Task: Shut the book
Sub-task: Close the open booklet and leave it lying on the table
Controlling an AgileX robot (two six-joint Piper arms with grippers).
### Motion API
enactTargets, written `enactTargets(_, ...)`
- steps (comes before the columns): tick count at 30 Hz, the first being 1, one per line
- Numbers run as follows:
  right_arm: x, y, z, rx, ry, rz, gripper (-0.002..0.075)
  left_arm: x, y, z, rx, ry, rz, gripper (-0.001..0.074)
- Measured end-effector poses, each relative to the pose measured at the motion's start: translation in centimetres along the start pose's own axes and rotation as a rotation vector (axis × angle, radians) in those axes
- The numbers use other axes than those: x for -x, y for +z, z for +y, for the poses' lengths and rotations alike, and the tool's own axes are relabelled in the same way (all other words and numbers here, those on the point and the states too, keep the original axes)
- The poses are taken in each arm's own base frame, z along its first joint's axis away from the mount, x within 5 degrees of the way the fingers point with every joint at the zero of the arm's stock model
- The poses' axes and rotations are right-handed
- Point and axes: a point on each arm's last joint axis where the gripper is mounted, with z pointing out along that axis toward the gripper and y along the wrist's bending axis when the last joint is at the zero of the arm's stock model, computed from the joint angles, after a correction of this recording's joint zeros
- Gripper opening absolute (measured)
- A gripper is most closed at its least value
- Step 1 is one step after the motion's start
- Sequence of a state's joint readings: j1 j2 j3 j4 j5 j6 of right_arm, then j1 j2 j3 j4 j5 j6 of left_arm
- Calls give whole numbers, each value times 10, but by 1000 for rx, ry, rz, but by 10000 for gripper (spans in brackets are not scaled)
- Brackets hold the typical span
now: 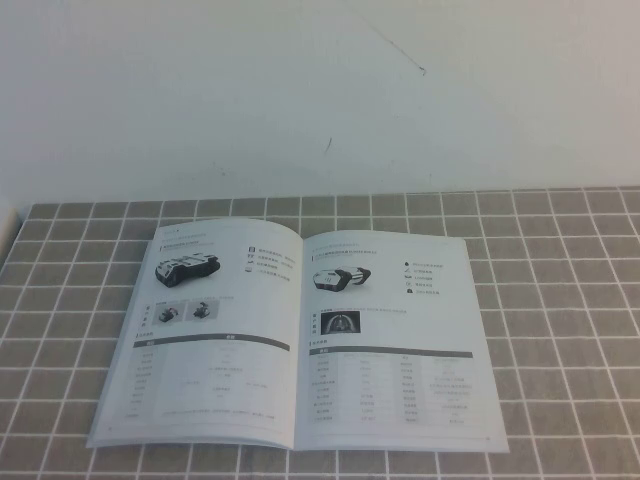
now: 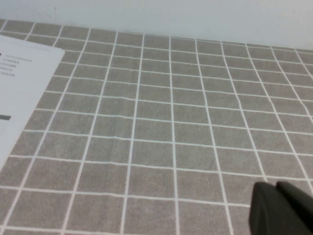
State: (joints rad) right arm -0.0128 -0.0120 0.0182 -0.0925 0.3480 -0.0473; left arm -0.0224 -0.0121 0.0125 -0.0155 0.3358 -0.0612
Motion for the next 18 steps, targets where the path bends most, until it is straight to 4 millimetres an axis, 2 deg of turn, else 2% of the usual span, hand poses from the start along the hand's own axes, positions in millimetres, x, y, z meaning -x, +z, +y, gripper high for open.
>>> enactTargets(18, 0, 0, 0, -3, -7, 0, -3, 0, 0, 0, 0, 0, 0, -3)
